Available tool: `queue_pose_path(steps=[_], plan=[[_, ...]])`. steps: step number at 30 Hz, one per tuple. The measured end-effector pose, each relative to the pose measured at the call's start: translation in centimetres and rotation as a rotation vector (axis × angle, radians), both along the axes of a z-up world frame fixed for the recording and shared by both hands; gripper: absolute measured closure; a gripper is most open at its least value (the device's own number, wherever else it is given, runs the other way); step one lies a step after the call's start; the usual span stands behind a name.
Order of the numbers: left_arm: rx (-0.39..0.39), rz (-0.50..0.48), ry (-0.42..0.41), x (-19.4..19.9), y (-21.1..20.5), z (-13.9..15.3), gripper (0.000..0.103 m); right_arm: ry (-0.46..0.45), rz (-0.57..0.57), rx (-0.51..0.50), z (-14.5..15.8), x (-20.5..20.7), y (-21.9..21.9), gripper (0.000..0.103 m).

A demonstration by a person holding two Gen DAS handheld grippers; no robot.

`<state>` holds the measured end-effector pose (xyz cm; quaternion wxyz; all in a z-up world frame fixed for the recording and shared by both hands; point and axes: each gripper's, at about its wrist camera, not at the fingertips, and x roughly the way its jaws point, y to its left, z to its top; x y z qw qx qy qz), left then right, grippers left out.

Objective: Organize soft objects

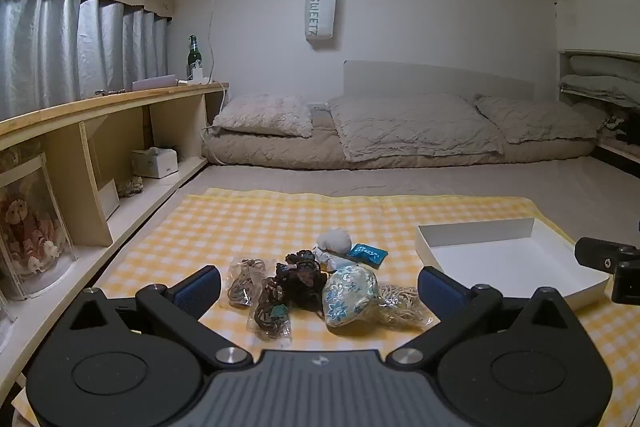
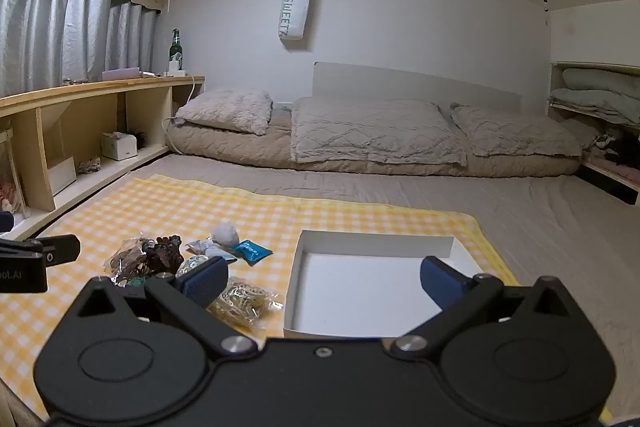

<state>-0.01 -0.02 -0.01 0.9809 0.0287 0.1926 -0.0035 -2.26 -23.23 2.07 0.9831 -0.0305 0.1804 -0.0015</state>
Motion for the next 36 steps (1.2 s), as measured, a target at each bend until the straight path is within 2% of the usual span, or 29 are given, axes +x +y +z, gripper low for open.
queue_pose_path(steps=[36], plan=[[0.011,0.002,0.002,0.25,-0.04,-0.14,0.0,0.003,0.001,-0.002,0.32,-0.33,-0.37,0.0]])
